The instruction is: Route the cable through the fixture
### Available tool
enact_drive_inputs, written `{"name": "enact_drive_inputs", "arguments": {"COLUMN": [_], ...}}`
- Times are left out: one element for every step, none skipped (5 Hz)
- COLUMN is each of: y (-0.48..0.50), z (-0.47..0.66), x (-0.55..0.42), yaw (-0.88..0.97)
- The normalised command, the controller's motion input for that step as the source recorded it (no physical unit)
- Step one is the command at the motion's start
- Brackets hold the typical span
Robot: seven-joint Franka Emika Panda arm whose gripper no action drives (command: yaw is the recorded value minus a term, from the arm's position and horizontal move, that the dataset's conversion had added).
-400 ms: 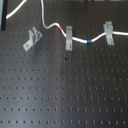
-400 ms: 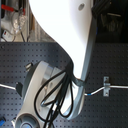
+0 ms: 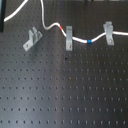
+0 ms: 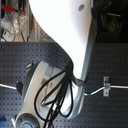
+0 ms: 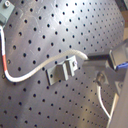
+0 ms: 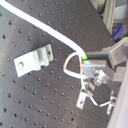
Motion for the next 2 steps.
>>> {"name": "enact_drive_inputs", "arguments": {"y": [0.034, 0.054], "z": [0.44, 0.38], "x": [-0.011, -0.016], "yaw": [0.79, 0.80]}}
